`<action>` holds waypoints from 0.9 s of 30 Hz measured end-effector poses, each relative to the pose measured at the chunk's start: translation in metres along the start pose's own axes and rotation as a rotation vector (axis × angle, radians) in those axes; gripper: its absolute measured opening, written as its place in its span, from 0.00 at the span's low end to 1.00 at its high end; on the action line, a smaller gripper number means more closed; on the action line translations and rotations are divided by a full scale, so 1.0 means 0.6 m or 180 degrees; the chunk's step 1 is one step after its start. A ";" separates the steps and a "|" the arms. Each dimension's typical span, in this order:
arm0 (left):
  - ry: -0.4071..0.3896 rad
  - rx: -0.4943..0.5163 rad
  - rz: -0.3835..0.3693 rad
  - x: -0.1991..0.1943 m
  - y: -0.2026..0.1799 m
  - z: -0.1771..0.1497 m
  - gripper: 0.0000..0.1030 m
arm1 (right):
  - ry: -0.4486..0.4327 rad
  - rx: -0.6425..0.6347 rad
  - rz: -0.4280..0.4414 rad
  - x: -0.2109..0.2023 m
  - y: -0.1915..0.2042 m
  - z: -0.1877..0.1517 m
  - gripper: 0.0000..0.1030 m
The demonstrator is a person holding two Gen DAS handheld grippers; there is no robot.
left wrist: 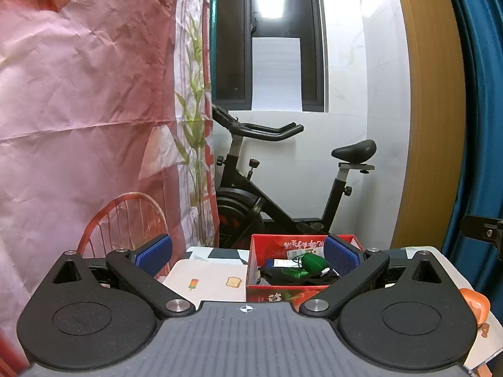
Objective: Organize soft objects
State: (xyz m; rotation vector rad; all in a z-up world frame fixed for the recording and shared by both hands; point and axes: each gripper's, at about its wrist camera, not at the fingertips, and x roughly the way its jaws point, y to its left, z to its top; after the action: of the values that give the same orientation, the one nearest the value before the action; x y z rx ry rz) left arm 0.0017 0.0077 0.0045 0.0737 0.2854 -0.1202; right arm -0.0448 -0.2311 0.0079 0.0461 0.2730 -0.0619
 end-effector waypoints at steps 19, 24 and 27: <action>0.0019 0.0009 0.0015 0.001 0.000 -0.001 1.00 | 0.0004 0.0005 -0.0009 0.002 -0.004 0.000 1.00; 0.0021 0.0009 0.0021 0.001 -0.001 -0.001 1.00 | 0.0008 0.0010 -0.0014 0.002 -0.006 -0.001 1.00; 0.0026 0.0007 0.0019 0.001 -0.001 -0.002 1.00 | 0.0008 0.0008 -0.0012 0.003 -0.007 0.000 1.00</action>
State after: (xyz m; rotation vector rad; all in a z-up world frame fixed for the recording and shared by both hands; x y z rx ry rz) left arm 0.0021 0.0072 0.0033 0.0772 0.2933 -0.1143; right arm -0.0435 -0.2354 0.0071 0.0483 0.2754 -0.0659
